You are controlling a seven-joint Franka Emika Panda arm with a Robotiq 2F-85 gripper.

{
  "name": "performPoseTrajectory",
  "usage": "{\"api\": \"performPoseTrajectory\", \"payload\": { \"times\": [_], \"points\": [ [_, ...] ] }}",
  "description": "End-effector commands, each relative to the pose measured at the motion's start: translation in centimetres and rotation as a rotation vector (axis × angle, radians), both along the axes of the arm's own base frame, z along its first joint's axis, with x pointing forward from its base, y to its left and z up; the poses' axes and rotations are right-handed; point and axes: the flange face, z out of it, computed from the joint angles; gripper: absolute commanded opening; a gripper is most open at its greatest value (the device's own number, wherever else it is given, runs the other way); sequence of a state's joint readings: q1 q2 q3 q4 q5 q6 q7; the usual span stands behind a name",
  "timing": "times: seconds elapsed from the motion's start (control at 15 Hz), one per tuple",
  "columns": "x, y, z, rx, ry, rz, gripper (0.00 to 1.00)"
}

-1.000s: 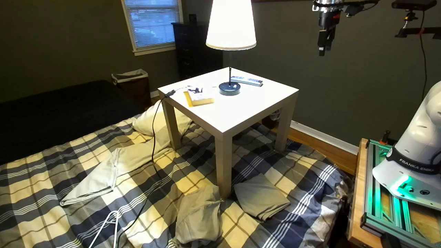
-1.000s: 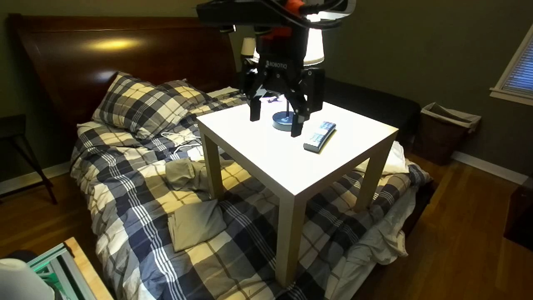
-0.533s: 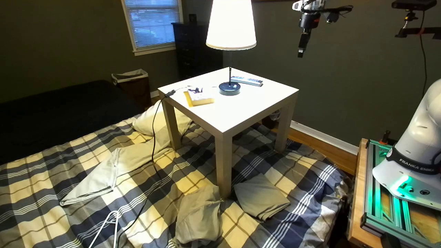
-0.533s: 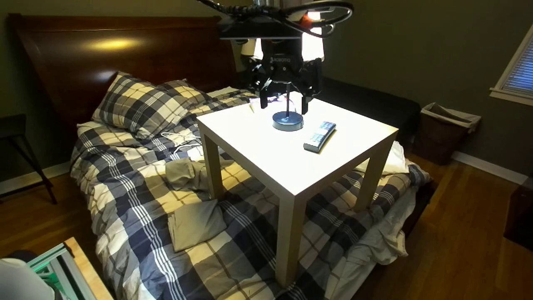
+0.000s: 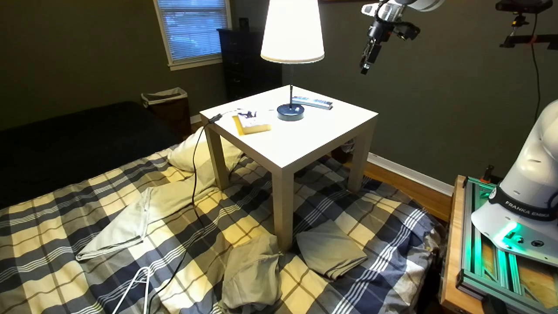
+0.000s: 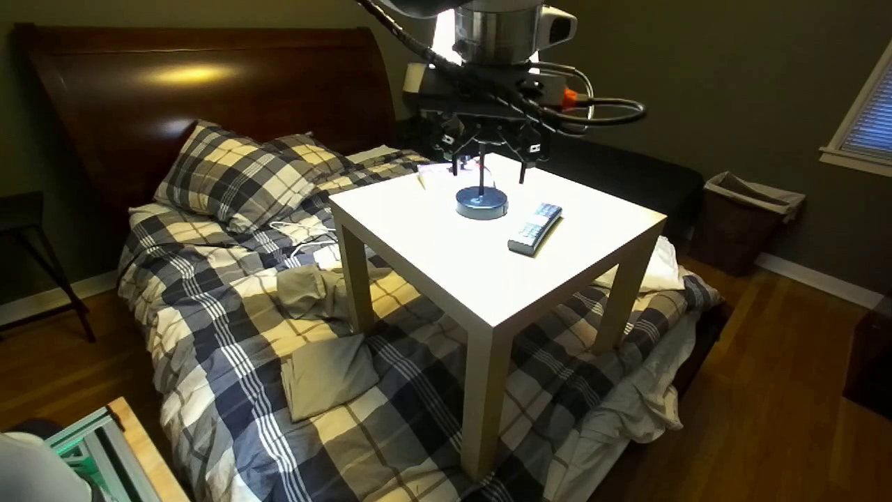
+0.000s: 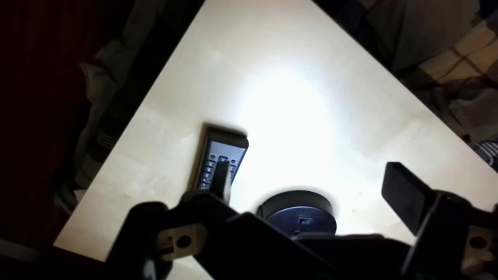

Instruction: Move the lamp to the right

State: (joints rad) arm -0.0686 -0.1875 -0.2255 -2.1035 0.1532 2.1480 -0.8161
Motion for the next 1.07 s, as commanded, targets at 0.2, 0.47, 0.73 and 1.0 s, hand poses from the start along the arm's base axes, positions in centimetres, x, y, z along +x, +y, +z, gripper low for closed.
{"api": "performPoseTrajectory", "payload": {
  "times": [0.2, 0.47, 0.73, 1.0],
  "points": [
    [2.1, 1.8, -2.8, 0.072, -0.158, 0.155, 1.00],
    [3.7, 3.0, -4.4, 0.125, -0.257, 0.166, 1.00],
    [3.8, 3.2, -4.2, 0.129, -0.236, 0.167, 1.00],
    [3.7, 3.2, -3.8, 0.128, -0.242, 0.166, 1.00]
  ]
}}
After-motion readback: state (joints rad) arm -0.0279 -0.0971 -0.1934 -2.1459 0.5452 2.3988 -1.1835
